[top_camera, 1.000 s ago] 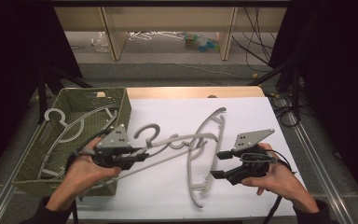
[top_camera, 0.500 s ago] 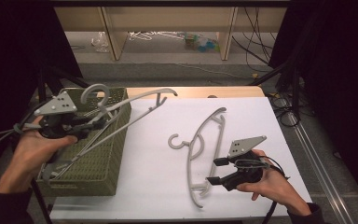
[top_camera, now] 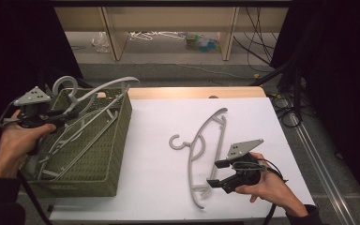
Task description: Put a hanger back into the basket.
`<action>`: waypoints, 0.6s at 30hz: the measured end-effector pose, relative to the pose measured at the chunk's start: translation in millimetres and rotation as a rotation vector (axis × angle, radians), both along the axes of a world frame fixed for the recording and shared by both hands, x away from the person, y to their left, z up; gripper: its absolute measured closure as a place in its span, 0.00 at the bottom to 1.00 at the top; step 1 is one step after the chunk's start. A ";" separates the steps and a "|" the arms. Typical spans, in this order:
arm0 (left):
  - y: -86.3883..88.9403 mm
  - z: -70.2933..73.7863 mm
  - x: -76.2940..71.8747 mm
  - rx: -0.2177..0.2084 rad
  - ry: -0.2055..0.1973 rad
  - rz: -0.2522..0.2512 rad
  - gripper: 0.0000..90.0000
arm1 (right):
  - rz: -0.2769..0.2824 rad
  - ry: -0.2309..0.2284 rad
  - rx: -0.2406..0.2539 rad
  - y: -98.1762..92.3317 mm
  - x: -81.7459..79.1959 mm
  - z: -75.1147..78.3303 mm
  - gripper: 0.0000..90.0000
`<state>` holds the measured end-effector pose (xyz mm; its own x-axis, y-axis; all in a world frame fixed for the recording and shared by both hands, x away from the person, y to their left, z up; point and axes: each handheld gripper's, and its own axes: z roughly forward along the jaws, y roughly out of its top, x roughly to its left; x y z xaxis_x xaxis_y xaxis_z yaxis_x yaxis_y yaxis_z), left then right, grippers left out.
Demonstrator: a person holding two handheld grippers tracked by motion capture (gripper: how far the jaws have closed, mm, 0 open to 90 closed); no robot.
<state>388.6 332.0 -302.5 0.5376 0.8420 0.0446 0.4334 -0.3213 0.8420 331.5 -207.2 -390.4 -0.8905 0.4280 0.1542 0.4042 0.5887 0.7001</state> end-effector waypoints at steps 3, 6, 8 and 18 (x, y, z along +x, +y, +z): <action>10.2 -6.8 4.0 0.005 -0.011 0.010 0.87 | -0.001 0.000 -0.003 0.1 -0.2 -1.2 0.33; 20.9 -15.4 7.6 0.028 -0.002 0.033 0.87 | 0.000 0.009 -0.008 0.9 0.3 -2.2 0.33; 25.2 -19.2 7.9 0.031 0.002 0.041 0.87 | 0.001 0.012 -0.012 0.9 0.2 -3.0 0.33; 43.1 -41.5 12.9 0.088 0.061 0.055 0.87 | 0.011 0.019 -0.019 1.9 0.6 -5.2 0.33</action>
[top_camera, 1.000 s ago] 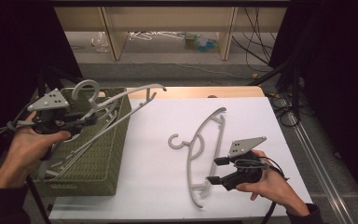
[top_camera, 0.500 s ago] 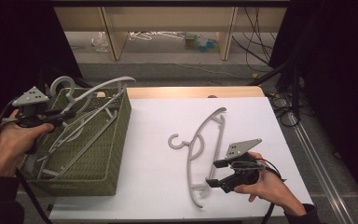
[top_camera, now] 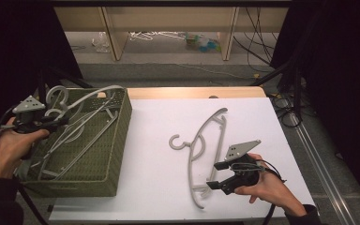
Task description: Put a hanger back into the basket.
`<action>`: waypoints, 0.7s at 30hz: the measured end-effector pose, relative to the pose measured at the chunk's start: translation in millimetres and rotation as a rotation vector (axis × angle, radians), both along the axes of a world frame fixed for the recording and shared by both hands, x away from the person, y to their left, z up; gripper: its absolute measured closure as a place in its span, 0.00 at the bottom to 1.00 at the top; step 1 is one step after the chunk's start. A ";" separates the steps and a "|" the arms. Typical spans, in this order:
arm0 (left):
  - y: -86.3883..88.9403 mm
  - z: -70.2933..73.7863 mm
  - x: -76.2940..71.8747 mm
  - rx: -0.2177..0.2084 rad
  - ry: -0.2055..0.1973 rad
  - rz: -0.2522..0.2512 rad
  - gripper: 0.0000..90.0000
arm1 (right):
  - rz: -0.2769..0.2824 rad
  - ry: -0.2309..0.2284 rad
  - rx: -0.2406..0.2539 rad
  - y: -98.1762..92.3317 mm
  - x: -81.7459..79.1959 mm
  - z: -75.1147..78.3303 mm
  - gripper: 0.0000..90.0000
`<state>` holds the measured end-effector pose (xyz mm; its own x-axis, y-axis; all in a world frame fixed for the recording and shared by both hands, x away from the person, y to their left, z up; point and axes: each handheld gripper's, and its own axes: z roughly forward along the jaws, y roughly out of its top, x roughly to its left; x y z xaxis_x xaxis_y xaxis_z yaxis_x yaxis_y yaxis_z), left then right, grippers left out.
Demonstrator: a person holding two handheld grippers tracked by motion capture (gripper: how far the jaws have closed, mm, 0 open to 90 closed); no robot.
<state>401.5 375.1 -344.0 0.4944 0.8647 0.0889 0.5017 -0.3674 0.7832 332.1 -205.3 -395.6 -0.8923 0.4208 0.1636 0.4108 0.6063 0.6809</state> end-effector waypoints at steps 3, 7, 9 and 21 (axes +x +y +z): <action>0.0 -5.9 1.2 -0.028 0.012 0.012 0.87 | -0.003 -0.002 0.000 -0.3 0.9 -0.1 0.33; -3.3 -13.5 3.0 -0.054 0.029 0.013 0.87 | -0.003 -0.001 0.000 -0.8 0.9 -0.7 0.33; -2.9 -16.4 4.5 -0.014 0.052 -0.005 0.87 | -0.005 -0.004 -0.001 -0.7 1.4 -0.8 0.33; -7.8 -50.6 18.8 0.017 0.176 0.000 0.87 | -0.004 0.000 -0.004 -1.3 1.7 -1.1 0.33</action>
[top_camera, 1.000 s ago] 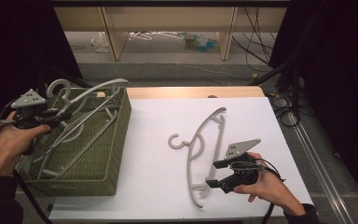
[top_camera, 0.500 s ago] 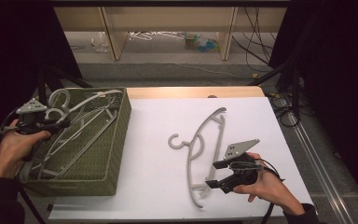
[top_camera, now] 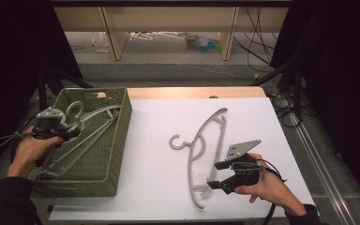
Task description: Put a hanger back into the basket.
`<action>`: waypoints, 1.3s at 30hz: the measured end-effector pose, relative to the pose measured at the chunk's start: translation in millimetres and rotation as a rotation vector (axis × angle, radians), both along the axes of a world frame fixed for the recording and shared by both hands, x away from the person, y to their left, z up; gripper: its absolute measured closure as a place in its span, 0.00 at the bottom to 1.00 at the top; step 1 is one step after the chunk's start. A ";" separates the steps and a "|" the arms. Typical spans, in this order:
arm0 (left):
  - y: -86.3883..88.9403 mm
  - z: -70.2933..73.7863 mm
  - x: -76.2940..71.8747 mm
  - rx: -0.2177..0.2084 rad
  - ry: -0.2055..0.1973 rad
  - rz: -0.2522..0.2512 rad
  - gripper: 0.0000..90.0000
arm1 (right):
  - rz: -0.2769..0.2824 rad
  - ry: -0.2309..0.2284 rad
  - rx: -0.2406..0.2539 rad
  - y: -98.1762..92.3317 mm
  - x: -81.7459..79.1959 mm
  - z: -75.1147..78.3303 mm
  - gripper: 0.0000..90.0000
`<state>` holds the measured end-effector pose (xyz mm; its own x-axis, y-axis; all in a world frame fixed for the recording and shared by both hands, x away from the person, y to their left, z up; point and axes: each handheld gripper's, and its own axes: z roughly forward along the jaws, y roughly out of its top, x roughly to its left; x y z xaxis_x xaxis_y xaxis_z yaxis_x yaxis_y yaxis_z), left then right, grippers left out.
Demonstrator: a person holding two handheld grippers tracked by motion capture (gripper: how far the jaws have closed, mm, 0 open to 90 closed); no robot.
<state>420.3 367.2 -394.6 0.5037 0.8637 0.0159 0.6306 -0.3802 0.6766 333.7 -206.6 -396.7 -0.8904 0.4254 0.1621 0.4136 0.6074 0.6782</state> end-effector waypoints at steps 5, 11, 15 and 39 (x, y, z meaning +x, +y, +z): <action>4.4 -7.4 2.4 -0.006 0.012 0.033 0.87 | -0.001 0.001 0.000 -0.4 0.3 -0.6 0.33; 10.2 -11.6 4.8 -0.005 0.016 0.095 0.83 | -0.002 0.001 -0.001 -0.2 0.6 -0.7 0.33; 10.2 -17.3 7.4 0.024 0.013 0.124 0.78 | 0.001 0.001 0.000 -0.5 0.6 -1.1 0.33; 14.3 -5.5 -4.1 0.046 -0.032 0.268 0.56 | -0.005 0.001 -0.003 -1.9 3.1 -3.6 0.33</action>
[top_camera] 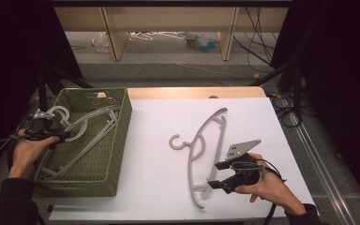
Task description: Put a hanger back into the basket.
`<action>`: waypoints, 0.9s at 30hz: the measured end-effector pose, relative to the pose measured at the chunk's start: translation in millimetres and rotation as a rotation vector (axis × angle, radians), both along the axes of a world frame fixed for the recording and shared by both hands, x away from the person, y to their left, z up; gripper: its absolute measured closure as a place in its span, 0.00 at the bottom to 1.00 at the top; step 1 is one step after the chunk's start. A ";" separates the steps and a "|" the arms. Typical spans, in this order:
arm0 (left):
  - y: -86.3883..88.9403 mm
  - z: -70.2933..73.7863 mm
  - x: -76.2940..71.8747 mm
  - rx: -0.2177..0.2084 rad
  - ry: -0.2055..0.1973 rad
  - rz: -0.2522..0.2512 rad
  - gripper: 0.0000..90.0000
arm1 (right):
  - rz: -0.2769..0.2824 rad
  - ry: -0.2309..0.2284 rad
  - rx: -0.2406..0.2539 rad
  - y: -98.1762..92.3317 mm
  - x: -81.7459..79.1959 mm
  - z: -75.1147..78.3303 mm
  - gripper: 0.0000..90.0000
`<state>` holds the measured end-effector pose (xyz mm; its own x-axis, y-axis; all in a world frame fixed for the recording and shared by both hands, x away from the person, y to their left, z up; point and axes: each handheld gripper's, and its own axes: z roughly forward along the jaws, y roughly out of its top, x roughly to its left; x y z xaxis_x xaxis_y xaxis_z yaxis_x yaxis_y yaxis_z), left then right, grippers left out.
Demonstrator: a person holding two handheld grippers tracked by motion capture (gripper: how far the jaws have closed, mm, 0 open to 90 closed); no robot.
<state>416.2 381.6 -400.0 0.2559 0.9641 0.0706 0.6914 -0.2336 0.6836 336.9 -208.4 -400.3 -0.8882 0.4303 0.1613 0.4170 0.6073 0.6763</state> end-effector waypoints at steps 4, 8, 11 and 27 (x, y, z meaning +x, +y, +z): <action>-9.5 11.6 -11.2 -0.029 -0.028 -0.067 0.49 | -0.025 0.000 0.005 0.3 0.2 -0.9 0.33; -24.3 20.4 -23.9 -0.037 -0.067 -0.117 0.43 | -0.072 -0.017 0.005 0.2 3.4 -4.0 0.33; -37.6 24.9 -33.1 -0.071 -0.117 -0.138 0.40 | -0.096 -0.014 0.015 -0.9 4.0 -4.2 0.31; -140.5 43.9 -87.4 -0.266 -0.262 -0.334 0.26 | -0.174 -0.061 0.045 -0.3 7.5 -9.6 0.25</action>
<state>328.8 241.0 -356.1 0.5603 0.8259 -0.0630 0.4052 -0.2070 0.8905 344.4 -208.7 -409.9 -0.8095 0.5722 0.1317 0.4706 0.4982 0.7283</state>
